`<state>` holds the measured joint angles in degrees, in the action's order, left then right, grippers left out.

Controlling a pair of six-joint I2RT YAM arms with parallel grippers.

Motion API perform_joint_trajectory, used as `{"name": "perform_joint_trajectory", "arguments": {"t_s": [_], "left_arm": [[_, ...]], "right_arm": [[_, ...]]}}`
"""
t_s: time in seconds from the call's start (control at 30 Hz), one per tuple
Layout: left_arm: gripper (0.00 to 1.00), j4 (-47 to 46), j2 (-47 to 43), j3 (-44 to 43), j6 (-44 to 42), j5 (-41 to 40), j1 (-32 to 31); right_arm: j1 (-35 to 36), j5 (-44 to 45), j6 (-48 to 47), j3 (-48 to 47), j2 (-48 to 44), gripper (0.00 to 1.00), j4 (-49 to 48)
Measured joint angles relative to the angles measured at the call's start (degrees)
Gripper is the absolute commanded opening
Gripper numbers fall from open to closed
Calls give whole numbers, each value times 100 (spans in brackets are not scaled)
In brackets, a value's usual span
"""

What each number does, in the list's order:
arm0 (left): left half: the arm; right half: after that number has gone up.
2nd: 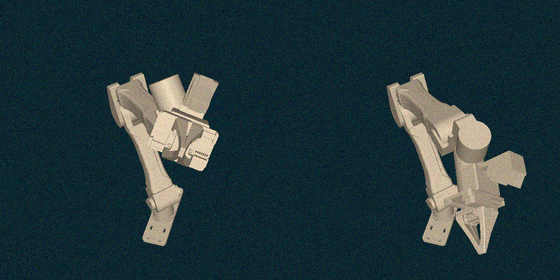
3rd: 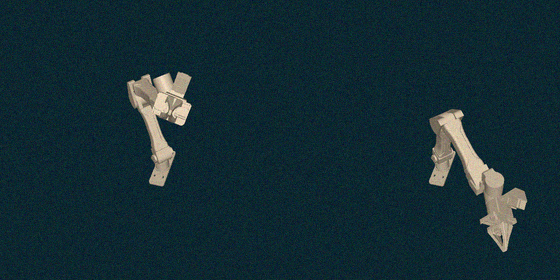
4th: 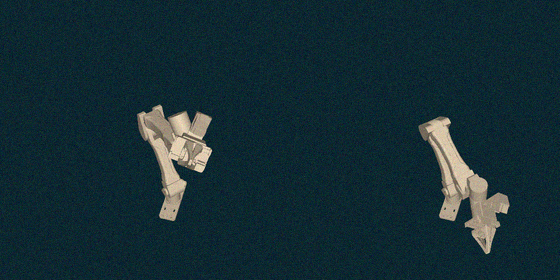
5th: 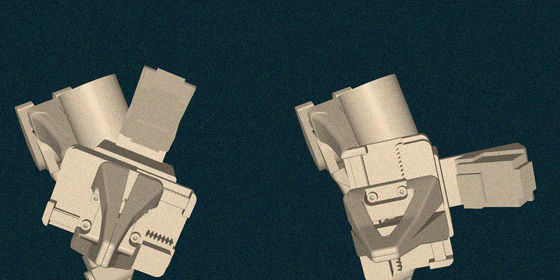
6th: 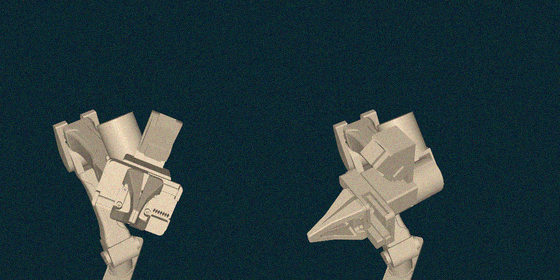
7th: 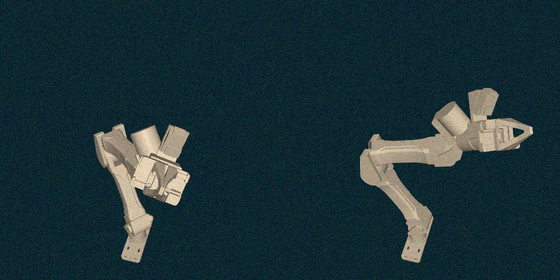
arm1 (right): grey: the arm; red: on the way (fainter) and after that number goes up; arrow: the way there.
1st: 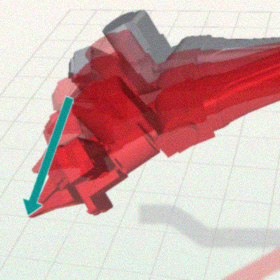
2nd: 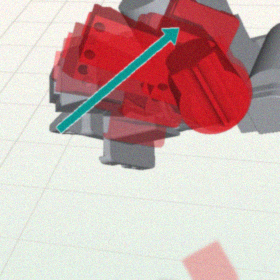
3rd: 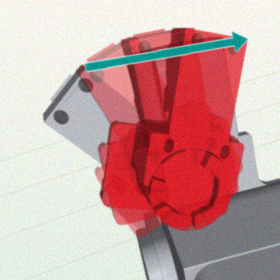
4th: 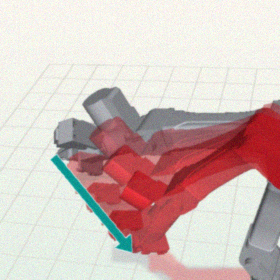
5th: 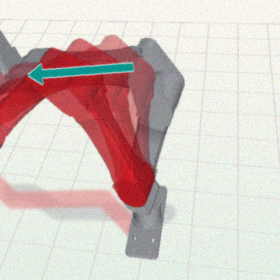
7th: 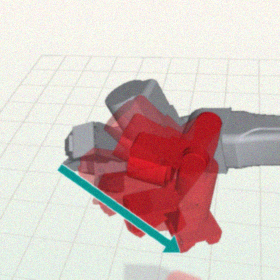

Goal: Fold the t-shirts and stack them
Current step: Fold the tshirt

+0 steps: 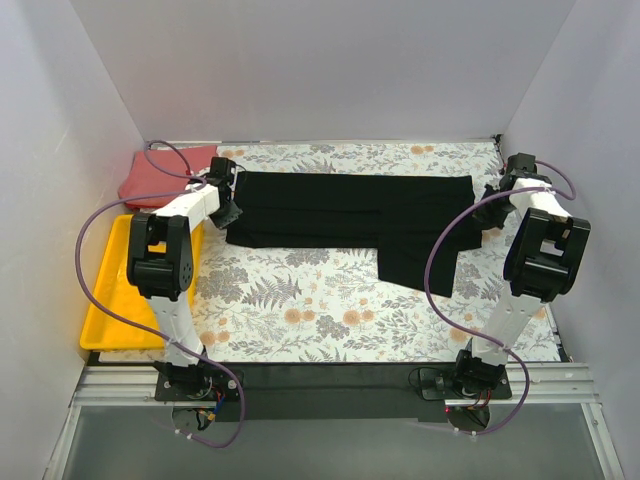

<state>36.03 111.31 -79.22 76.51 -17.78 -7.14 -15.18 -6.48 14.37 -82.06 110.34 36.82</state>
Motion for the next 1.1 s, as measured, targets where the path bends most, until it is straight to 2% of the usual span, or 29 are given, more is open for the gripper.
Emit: {"name": "perform_joint_trajectory", "arguments": {"t_s": [0.1, 0.13, 0.2, 0.23, 0.27, 0.33, 0.37, 0.5, 0.73, 0.93, 1.1], "left_arm": [[7, -52, 136, -2, -2, 9, 0], [13, -57, 157, -2, -13, 15, 0], [22, -68, 170, -2, -46, 17, 2], [31, -68, 168, -9, -59, 2, 4], [35, -70, 168, -22, -87, -7, 11], [44, -81, 144, -35, -96, -31, 17], [53, -83, 114, -35, -107, -39, 17], [69, -72, -177, -35, -186, -105, -37], [74, -232, -1585, 409, -282, -216, -525], [74, -597, -2911, 1836, -385, -232, -916], [74, -863, -3287, 2918, -487, -214, -999]], "right_arm": [[0, -13, 4, 0, 46, 17, -63], [0, -11, 4, 0, 61, 25, -76], [-2, -2, -2, 0, 66, 34, -98], [-2, 9, -22, 0, 63, 42, -109], [-2, 13, -20, 0, 61, 46, -122], [0, 37, -68, 2, 31, 52, -131], [11, 50, -79, 9, -4, 53, -131], [105, 116, -83, 273, -577, 55, -195], [619, 186, -55, 1480, -1996, 60, -380], [1095, 354, 4, 2922, -2496, 61, -365], [1397, 651, 87, 3414, -2551, 61, -350]]}}
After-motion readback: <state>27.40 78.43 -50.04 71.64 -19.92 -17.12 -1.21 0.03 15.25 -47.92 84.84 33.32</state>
